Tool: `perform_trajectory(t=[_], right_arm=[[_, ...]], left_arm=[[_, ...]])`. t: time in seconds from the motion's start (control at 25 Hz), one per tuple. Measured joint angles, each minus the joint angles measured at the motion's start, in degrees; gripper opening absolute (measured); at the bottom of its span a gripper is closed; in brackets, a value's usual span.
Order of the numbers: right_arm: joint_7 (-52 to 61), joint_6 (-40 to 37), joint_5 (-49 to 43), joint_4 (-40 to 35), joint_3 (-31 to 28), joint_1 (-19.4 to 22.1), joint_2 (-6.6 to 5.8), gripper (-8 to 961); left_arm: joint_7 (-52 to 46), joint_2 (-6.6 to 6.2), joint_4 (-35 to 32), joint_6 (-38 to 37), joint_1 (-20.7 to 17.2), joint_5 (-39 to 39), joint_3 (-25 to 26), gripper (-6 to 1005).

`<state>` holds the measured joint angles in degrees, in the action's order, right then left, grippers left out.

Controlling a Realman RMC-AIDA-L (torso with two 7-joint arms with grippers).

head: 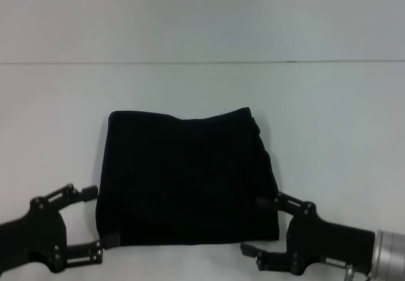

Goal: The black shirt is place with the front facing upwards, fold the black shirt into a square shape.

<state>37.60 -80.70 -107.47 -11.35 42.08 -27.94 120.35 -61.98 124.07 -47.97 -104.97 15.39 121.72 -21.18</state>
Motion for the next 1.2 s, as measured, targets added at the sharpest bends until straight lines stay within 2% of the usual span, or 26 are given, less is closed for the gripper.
perform_trajectory(t=[0.12,0.2,0.44,1.2], right_arm=[[-6.53,2.17,3.88,4.86,-0.67,0.2,0.07,931],[-7.75,2.54,5.09,5.5,-0.67,0.24,0.07,931],[-8.87,3.92,6.72,6.38,-0.32,-0.37,0.06,931],[-8.93,4.22,6.74,6.54,-0.53,-0.37,0.06,931]], left_arm=[[0.93,0.02,2.49,2.95,0.13,2.56,-0.14,886],[0.93,0.03,4.0,4.7,0.73,3.91,-0.54,947],[0.67,0.03,5.01,5.62,1.09,4.32,-2.02,947],[0.75,0.03,4.76,5.86,0.92,4.41,-2.16,947]])
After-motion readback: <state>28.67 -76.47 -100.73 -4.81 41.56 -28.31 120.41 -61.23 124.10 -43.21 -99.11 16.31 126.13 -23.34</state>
